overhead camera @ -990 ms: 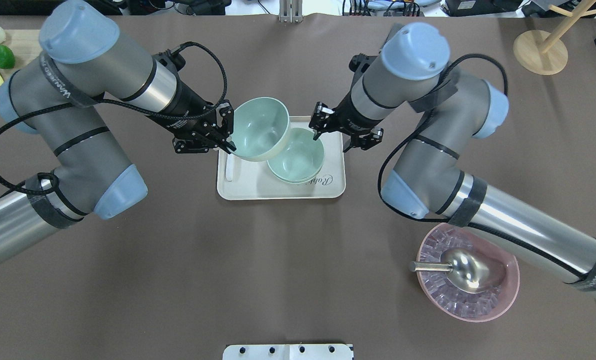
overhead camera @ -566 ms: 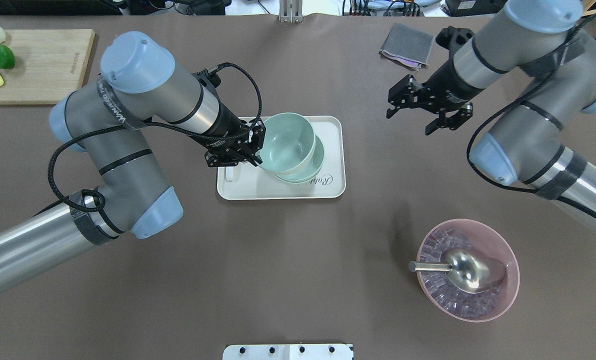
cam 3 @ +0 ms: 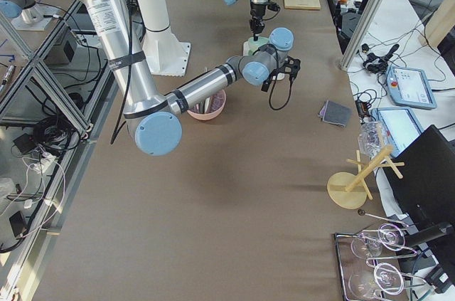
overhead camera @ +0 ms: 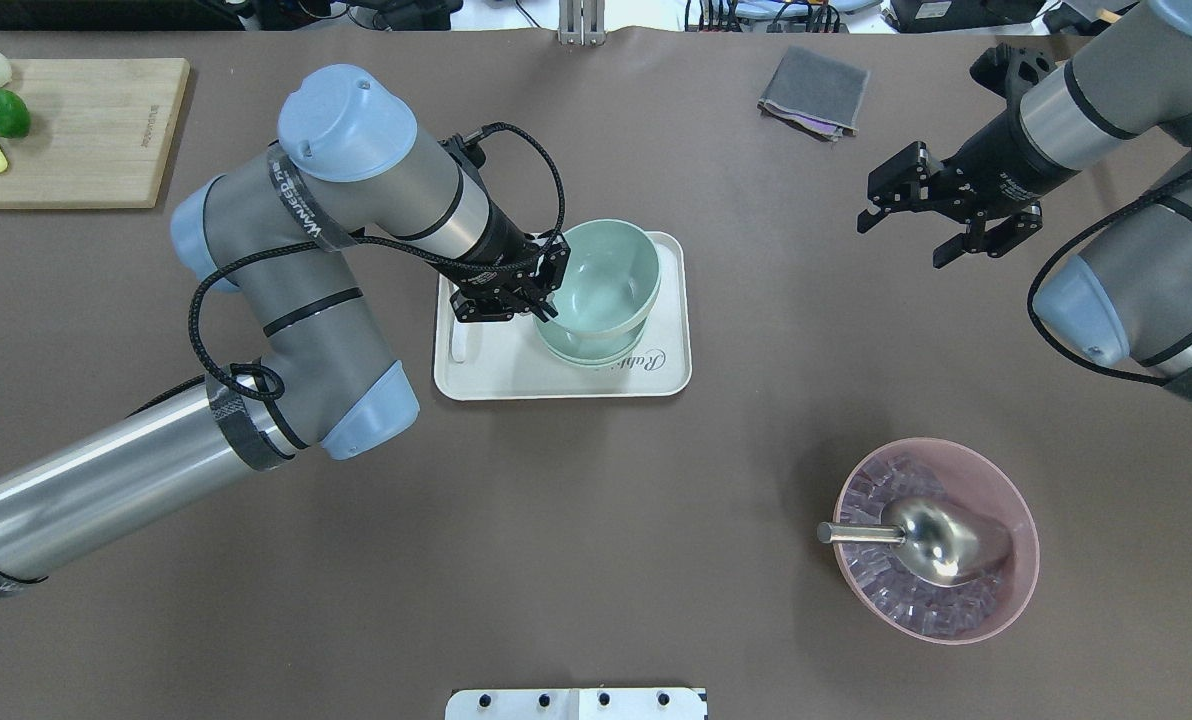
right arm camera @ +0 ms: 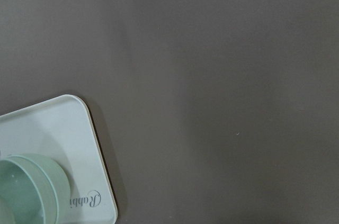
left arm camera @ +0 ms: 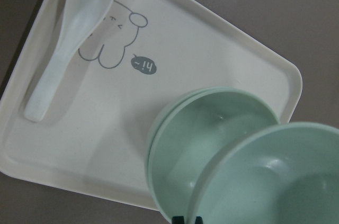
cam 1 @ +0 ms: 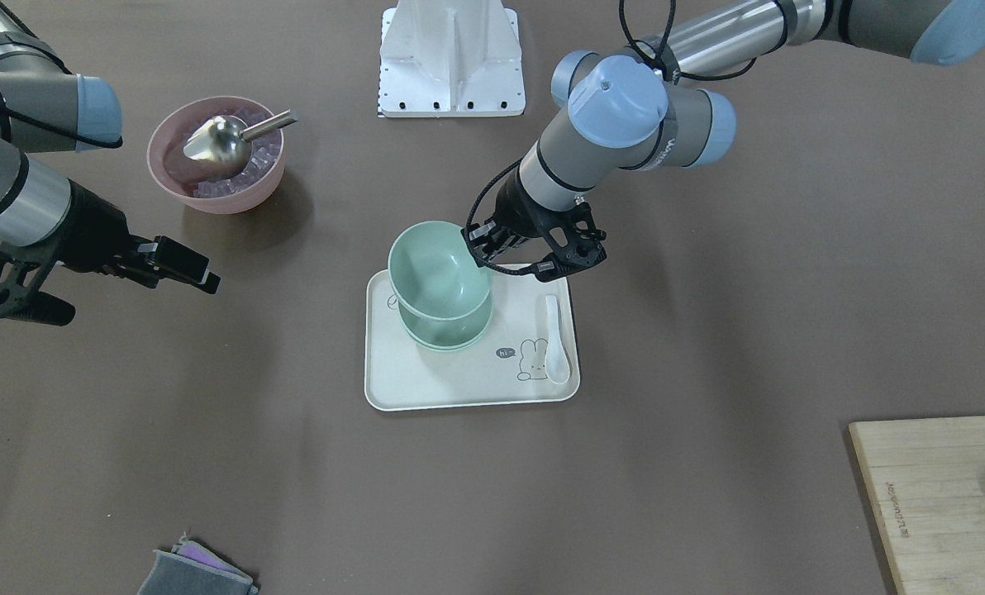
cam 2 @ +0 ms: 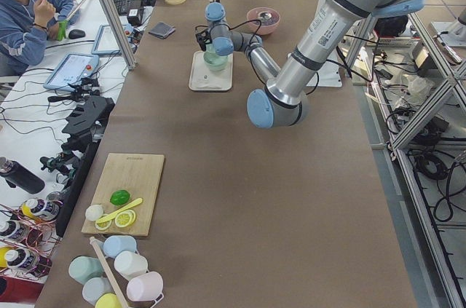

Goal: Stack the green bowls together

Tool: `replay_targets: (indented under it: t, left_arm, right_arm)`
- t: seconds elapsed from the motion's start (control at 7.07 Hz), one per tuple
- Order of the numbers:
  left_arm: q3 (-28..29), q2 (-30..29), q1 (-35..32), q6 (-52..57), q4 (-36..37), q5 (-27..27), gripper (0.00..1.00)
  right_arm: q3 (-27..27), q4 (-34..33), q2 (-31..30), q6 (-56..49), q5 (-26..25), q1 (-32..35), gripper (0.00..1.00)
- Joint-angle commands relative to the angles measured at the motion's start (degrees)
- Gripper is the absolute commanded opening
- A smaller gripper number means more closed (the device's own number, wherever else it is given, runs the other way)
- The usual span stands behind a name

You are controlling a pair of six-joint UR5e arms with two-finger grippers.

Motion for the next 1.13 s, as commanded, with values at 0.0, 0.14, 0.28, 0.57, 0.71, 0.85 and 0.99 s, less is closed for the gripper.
replay_targets:
  t: [0.0,0.14,0.28,0.57,0.71,0.85,0.99]
  left_arm:
    - [0.64,-0.14,0.01,0.79,-0.44,0.12,0.00]
    - [1.16,-0.06,-0.07,0.88,-0.52,0.21,0.00]
    - [2.29,-0.06,-0.07,1.23,-2.35,1.08,0.99]
    - [3.01,0.03,-0.25,2.11,-3.60,2.49,0.98]
    - [1.88,1.77,-1.99,2.55,-3.17,1.53,0.98]
    - [-3.18,9.53,-6.45,10.73,-2.55,-4.48,0.98]
    - [-10.63,19.44,-11.97,26.73,-0.37,-7.32,0.98]
  right_arm:
    - [0.41,0.02,-0.68,-0.12,0.07,0.30,1.00]
    - [0.59,0.02,-1.20,-0.12,0.07,0.47,1.00]
    - [1.46,0.02,-2.25,-0.12,0.07,0.74,1.00]
    - [4.27,-0.07,-5.15,-0.30,0.07,1.35,1.00]
    - [4.54,-0.24,-6.03,-2.56,0.68,2.05,1.00]
    - [4.55,-0.25,-7.61,-4.67,0.68,3.10,1.00]
    - [4.55,-0.25,-10.32,-10.79,0.94,5.03,1.00]
